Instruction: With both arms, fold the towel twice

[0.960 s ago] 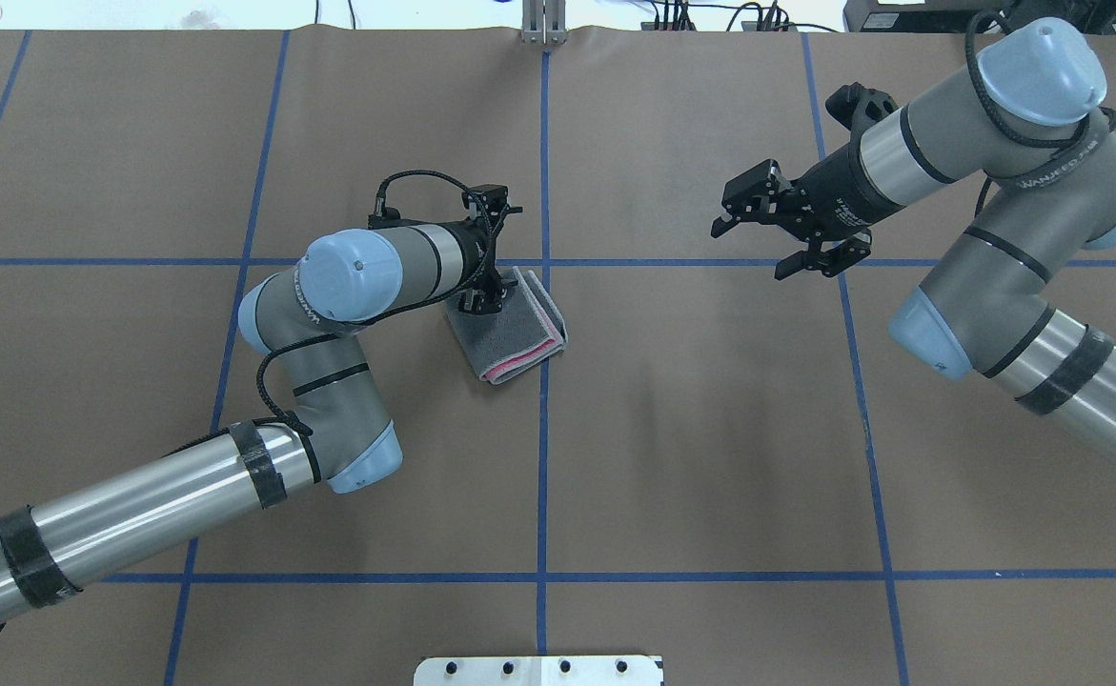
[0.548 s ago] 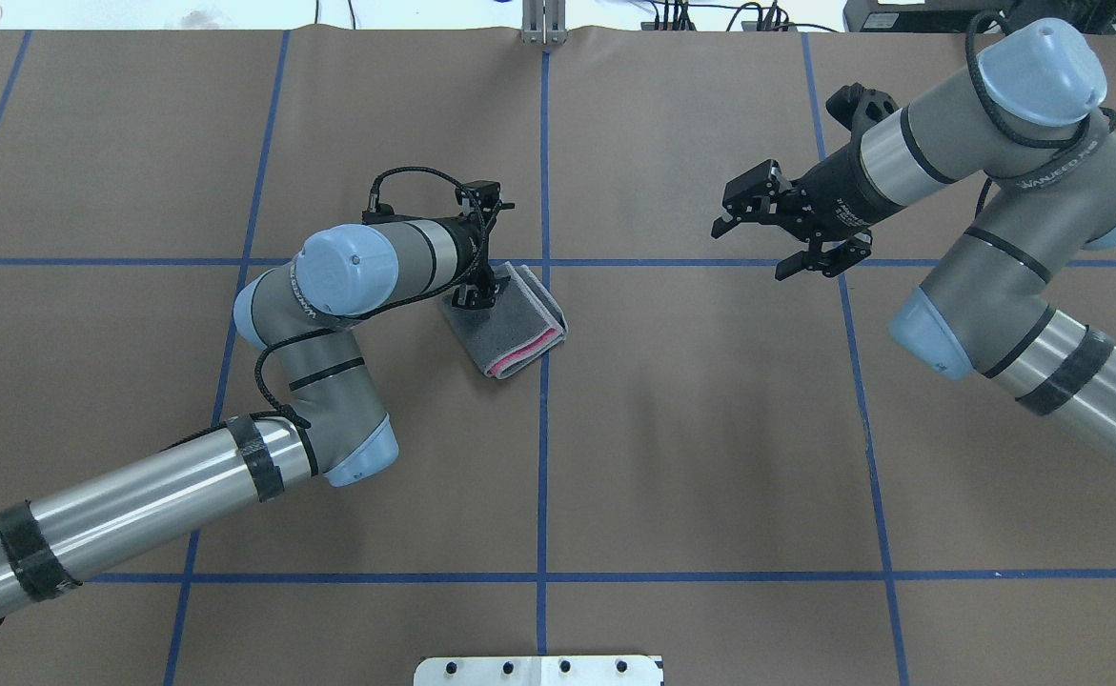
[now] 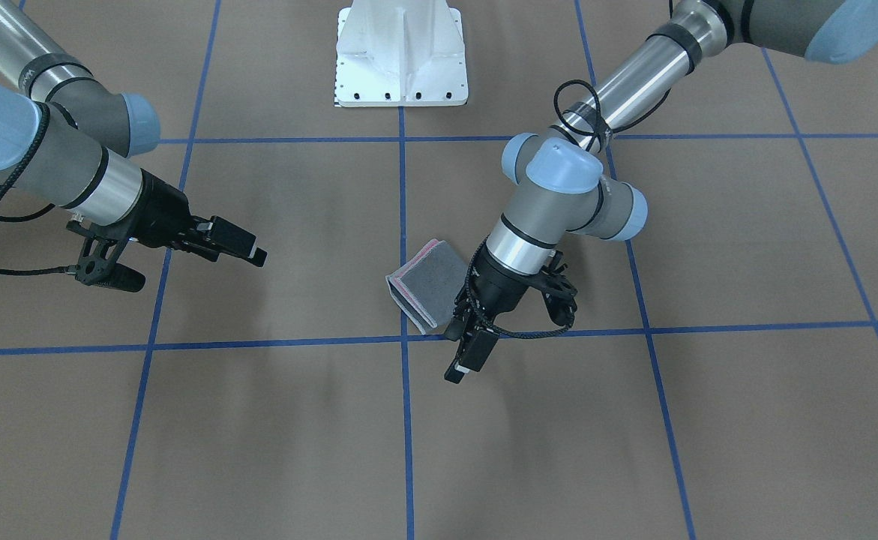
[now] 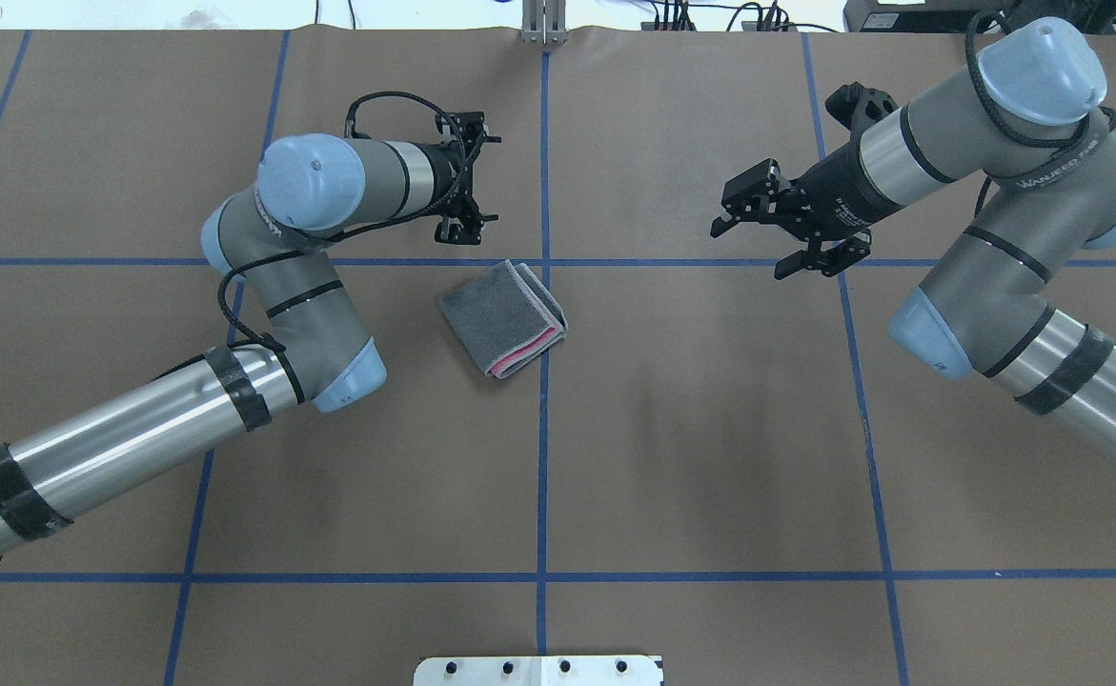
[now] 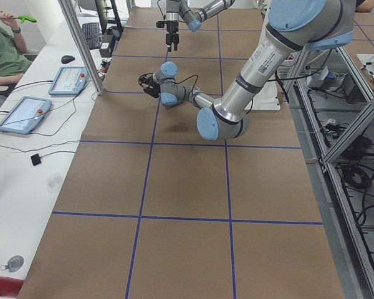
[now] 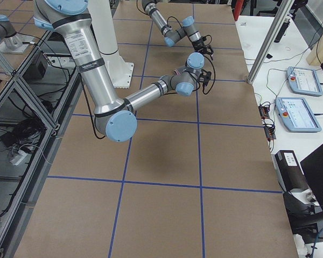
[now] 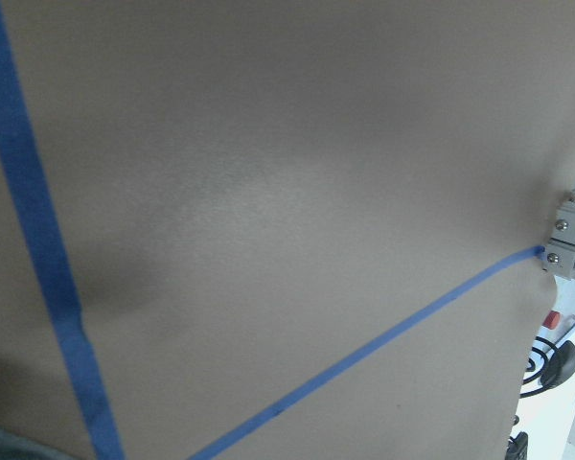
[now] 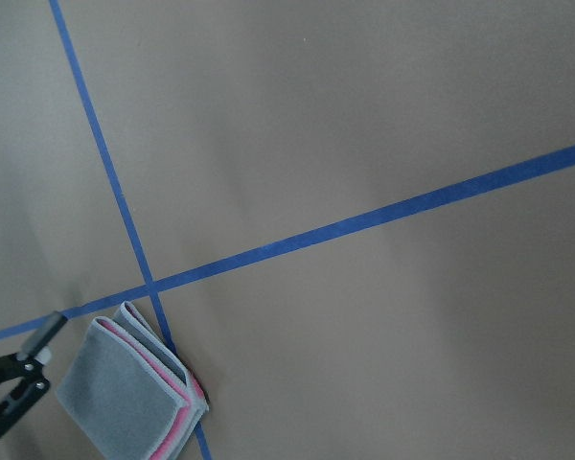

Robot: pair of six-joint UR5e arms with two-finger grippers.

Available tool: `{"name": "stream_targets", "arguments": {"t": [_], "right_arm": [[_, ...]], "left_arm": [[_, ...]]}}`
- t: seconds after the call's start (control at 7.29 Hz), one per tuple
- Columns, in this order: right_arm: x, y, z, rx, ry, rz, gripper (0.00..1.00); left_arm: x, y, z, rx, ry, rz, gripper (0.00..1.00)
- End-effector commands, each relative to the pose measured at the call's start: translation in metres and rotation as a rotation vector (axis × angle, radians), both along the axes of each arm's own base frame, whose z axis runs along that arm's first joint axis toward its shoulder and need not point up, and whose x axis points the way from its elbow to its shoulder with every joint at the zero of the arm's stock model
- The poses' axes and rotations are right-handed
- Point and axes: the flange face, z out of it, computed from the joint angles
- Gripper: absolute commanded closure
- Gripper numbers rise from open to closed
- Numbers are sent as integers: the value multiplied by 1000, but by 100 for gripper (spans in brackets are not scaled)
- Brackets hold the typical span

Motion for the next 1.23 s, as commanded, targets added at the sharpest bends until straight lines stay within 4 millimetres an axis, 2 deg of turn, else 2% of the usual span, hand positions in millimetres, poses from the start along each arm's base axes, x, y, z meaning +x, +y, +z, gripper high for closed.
{"name": "stream_targets", "arguments": {"t": [0.0, 0.14, 0.27, 0.41, 0.55, 0.69, 0.82, 0.96, 1.1], "right_arm": [[8, -5, 4, 113, 22, 11, 0], [15, -6, 34, 188, 85, 38, 0], [23, -11, 57, 210, 163, 138, 0], [25, -20, 67, 237, 230, 237, 0], [20, -22, 71, 267, 281, 314, 0], [25, -24, 74, 292, 315, 368, 0], [31, -20, 83, 303, 331, 351, 0], [51, -27, 98, 380, 389, 306, 0], [103, -42, 126, 416, 482, 211, 0]], "left_arm": [[-76, -47, -10, 66, -93, 87, 1], [-101, -54, -23, 117, -198, 104, 1], [-129, -58, -17, 222, -328, 139, 1], [-157, -53, 15, 363, -487, 199, 1], [-193, -38, 65, 498, -656, 308, 1], [-240, -29, 112, 640, -813, 403, 1], [-284, -23, 162, 752, -901, 516, 1], [-329, -20, 205, 827, -965, 611, 1], [-362, -14, 244, 907, -1015, 744, 1]]}}
